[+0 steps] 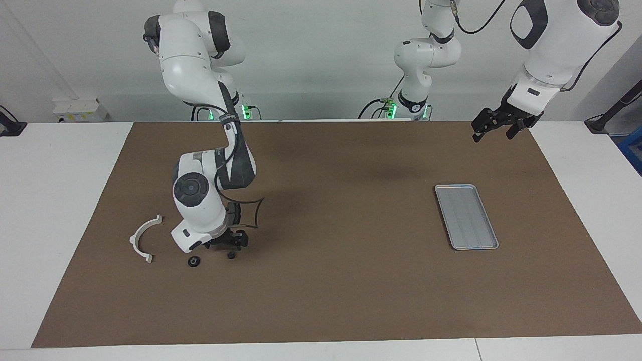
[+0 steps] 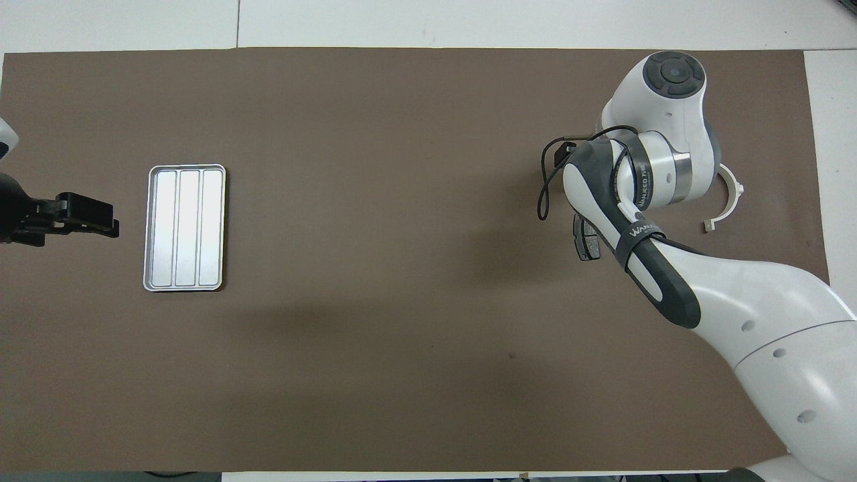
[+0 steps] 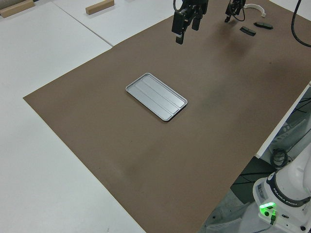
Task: Pick bearing gear from pile to tray
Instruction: 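Reach the right gripper down toward the small black bearing, then close the right gripper on the small black bearing and lift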
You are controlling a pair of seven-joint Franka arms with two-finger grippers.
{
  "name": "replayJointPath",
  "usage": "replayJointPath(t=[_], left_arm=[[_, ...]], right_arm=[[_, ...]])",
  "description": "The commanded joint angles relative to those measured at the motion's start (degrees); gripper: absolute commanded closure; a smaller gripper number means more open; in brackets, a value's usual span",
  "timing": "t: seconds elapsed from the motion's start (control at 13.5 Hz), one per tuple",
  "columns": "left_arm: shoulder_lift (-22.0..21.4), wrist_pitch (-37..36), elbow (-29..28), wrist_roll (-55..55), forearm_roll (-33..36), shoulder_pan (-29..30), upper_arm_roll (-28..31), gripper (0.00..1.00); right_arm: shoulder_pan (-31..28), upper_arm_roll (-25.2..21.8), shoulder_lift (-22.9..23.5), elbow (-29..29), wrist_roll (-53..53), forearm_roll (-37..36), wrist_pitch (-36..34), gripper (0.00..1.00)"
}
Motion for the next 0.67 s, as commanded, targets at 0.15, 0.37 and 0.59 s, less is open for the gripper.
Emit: replayJointPath(t=[0.15,0.37,0.59], left_arm=[[-0.9,0.5,-0.8,0.1,-0.1,-0.5,0.4,0.00],[-0.9,0.5,-0.8,0.1,-0.1,-0.5,0.4,0.00],[-0.9,0.5,-0.9,0.1,-0.1,-0.5,0.4,0.00]], right_arm=[[0.4,0.2,1.2,2.1,5.0,-1.1,-0.2,0.03],[1.1,0.2,2.0,1.7,8.6,-3.4,2.1,0.07],[1.1,0.2,2.0,1.3,9.1,-3.3,2.4,0.10]])
